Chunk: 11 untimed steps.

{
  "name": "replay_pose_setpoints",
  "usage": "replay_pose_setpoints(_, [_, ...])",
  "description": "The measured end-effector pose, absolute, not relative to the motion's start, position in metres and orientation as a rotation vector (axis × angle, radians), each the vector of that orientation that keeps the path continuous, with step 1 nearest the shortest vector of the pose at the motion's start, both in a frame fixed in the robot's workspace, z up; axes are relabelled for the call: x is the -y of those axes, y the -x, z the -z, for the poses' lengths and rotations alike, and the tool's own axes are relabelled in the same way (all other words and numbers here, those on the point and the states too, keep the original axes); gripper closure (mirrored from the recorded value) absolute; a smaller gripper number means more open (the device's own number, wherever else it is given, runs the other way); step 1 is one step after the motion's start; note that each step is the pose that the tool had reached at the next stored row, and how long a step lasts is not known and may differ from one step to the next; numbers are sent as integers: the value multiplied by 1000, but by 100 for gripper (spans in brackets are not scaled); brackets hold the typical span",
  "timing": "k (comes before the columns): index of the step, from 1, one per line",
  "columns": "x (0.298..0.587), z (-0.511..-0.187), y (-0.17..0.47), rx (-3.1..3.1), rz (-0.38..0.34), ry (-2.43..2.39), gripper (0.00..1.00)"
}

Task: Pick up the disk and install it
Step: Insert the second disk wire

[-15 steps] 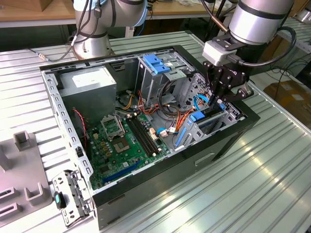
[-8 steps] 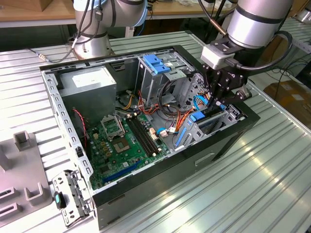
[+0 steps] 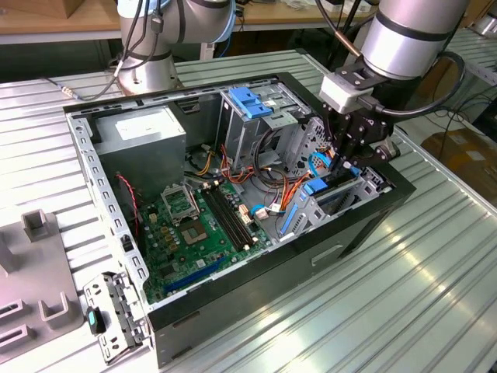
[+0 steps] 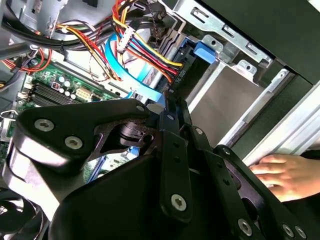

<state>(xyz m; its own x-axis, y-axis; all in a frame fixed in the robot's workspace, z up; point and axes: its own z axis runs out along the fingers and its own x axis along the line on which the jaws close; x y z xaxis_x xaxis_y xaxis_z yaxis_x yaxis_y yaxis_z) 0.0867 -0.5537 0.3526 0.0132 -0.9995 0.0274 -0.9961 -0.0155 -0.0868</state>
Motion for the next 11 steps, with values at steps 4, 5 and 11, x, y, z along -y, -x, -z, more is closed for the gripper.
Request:
replay_pose_setpoints(4, [554, -352, -86, -2160, 97, 2189, 84])
replay_pose_setpoints(5, [555, -352, -86, -2157, 92, 2186, 84])
replay_pose_setpoints(11, [561, -352, -86, -2144, 66, 2169, 84])
